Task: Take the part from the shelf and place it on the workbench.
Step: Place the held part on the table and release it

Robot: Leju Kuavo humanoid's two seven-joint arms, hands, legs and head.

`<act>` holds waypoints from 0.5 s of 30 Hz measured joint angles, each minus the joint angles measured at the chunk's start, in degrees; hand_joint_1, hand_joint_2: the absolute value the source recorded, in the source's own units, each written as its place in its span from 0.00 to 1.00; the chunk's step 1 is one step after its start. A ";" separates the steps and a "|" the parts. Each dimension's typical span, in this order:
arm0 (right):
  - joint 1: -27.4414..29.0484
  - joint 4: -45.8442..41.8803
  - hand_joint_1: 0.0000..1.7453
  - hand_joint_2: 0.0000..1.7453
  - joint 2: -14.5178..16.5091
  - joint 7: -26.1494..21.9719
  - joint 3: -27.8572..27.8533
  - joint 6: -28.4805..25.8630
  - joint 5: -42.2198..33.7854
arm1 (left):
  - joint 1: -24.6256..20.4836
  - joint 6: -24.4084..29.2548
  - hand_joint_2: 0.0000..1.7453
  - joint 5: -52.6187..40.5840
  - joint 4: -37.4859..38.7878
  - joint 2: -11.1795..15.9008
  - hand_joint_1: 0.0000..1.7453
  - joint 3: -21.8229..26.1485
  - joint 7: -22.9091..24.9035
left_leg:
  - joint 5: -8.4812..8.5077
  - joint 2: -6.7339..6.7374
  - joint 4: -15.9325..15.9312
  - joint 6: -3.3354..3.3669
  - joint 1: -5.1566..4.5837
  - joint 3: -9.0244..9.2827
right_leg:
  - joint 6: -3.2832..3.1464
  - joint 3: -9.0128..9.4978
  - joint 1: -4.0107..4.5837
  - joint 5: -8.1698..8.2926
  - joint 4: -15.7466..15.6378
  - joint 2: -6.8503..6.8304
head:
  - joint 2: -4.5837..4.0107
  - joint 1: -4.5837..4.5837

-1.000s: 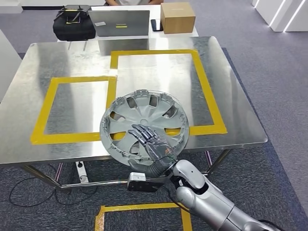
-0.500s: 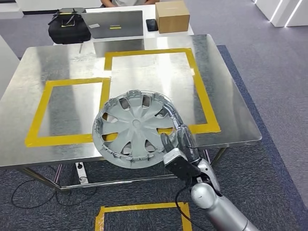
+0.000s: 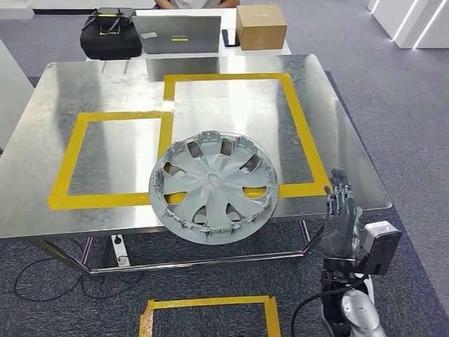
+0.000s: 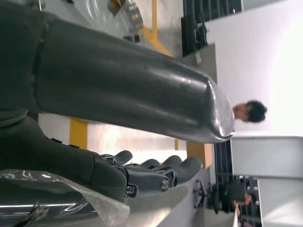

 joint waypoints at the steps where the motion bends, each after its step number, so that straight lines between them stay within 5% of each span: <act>1: 0.64 -0.50 0.00 0.00 0.05 -0.15 -0.77 0.02 -0.17 | -0.01 0.01 0.00 0.02 0.00 -0.06 0.00 0.08 -0.06 | -0.07 0.03 0.05 -0.12 -0.11 0.05 | -0.18 2.14 0.08 1.54 -4.22 -0.30 | 0.00 0.01; 3: 1.62 -1.34 0.00 0.00 0.17 -0.31 -1.92 0.07 -0.33 | -0.01 0.04 0.00 0.08 0.00 -0.17 0.00 0.26 -0.24 | -0.18 0.16 0.17 -0.56 -0.36 0.06 | -0.63 5.08 0.27 3.01 -9.62 -0.67 | 0.00 -0.05; 7: 3.05 -2.23 0.00 0.00 0.52 -0.53 -3.07 0.15 -0.39 | -0.05 0.11 0.00 0.15 0.00 -0.27 0.00 0.63 -0.55 | -0.76 0.51 0.78 -1.68 -0.36 -0.05 | -1.61 5.60 0.20 3.32 -10.55 -0.30 | 0.00 -0.15; 12: 3.54 -2.64 0.00 0.00 1.01 -0.68 -3.44 0.17 -0.38 | -0.05 -0.07 0.00 0.38 0.00 -0.25 0.00 0.98 -0.80 | -8.11 0.46 15.24 -2.89 0.01 -6.02 | -2.44 5.75 -0.04 3.49 -10.76 -0.13 | 0.00 -0.41; 13: 3.60 -2.64 0.00 0.00 1.13 -0.68 -3.47 0.16 -0.35 | -0.04 -0.15 0.00 0.48 0.00 -0.24 0.00 1.08 -0.81 | -7.84 0.46 16.09 -2.92 0.02 -6.35 | -2.44 5.78 -0.04 3.48 -10.75 -0.06 | 0.00 -0.42; 15: 3.62 -2.64 0.00 0.00 1.34 -0.68 -3.51 0.16 -0.30 | -0.04 -0.26 0.00 0.59 0.00 -0.23 0.00 1.22 -0.85 | -4.38 0.45 11.33 -2.69 0.02 -4.03 | -2.39 5.97 -0.03 3.45 -10.73 0.13 | 0.00 -0.42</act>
